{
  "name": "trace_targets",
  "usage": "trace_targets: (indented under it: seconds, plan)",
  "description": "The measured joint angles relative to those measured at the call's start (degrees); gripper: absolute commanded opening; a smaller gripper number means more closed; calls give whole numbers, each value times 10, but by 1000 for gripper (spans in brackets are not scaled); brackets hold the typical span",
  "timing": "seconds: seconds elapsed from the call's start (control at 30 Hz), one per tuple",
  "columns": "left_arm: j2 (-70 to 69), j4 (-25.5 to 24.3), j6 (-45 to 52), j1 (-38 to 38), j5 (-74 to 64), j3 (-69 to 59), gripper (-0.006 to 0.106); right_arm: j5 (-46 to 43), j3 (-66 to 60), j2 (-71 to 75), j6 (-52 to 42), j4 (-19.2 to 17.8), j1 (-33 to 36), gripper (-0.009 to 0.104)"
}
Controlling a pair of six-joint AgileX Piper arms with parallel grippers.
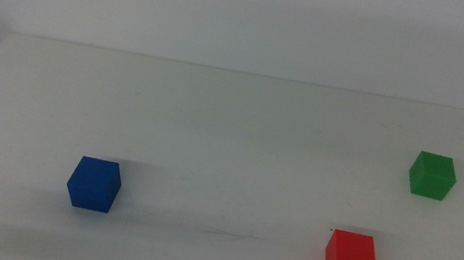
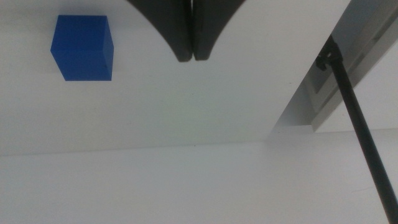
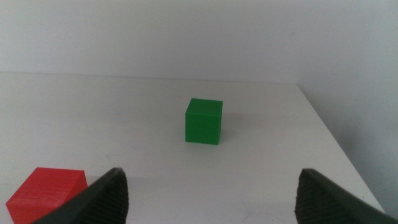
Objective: Stack red cubes first, then green, then blue cubes in a specific spot.
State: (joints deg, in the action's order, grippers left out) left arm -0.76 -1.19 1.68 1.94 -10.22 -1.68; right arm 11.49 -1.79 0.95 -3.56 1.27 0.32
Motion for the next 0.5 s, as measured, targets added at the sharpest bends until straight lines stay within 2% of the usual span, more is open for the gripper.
trace_targets:
  seconds: [0.2,0.5]
  plan:
    - [0,0,0,0,0,0,-1,72,72,-18,0,10,0,72]
    - [0,0,0,0,0,0,-1,168,233,-176,0,14,0,72]
